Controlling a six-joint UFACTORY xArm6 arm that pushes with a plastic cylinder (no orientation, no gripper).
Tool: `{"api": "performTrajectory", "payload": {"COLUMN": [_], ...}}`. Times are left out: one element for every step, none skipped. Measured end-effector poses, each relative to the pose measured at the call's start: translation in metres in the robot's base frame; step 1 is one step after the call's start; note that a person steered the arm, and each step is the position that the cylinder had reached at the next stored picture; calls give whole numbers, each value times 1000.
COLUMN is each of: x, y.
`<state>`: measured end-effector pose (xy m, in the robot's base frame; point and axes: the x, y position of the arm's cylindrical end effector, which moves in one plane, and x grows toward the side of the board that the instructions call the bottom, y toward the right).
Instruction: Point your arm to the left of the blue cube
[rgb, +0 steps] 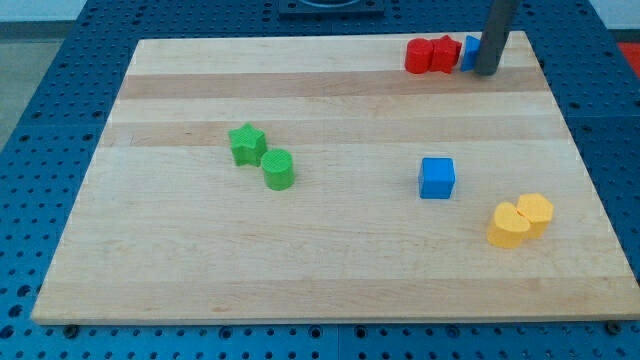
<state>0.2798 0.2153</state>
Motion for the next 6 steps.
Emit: {"api": "performTrajectory", "payload": {"x": [34, 66, 85, 97, 124, 160], "y": [-2, -25, -65, -108, -148, -173]}}
